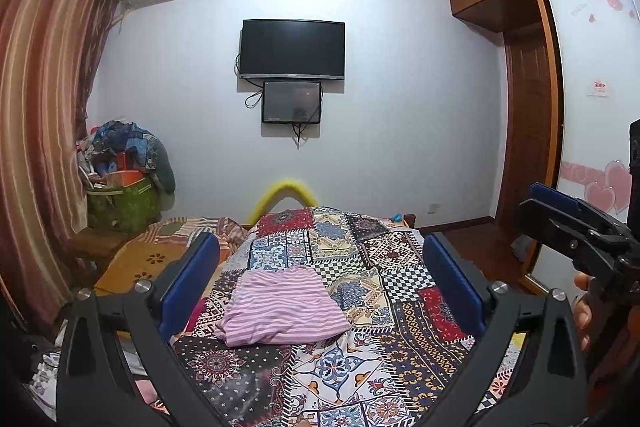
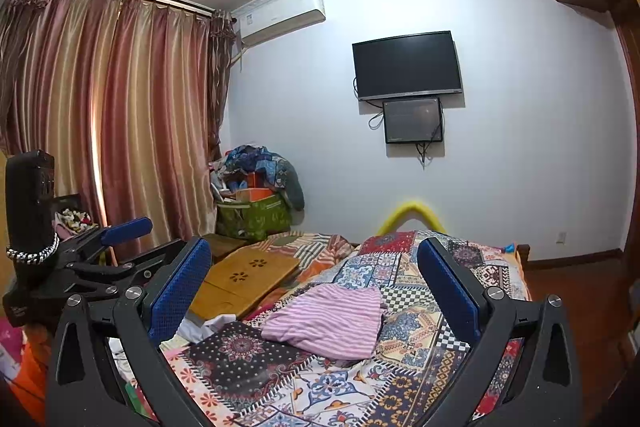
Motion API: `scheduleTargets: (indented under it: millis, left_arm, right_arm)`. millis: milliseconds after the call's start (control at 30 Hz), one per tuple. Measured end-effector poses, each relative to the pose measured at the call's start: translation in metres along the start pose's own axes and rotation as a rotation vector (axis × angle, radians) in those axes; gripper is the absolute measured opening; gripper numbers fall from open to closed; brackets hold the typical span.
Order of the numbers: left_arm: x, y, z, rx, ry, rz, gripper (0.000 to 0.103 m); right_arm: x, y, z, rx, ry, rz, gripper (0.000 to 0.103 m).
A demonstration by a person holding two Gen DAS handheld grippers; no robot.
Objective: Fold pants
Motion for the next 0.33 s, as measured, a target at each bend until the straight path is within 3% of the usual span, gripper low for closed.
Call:
scheduleTargets:
  millis: [333]
  left_arm:
    - [-0.0012, -0.0013, -0.0008, 0.005, 0.001, -0.015, 0.103]
  right_arm:
    - [-0.002, -0.0011, -0.0021, 0.01, -0.005, -0.019, 0.103]
Point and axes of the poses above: each gripper's, at about its wrist camera, not at the fingertips, and y roughly against the way its jaws point, x to its left, z to its top, the point moved 7 cm from there along -y, roughly the way its jaws point, and after that the axes turned 6 degrees about -y, right-handed, at the moved point
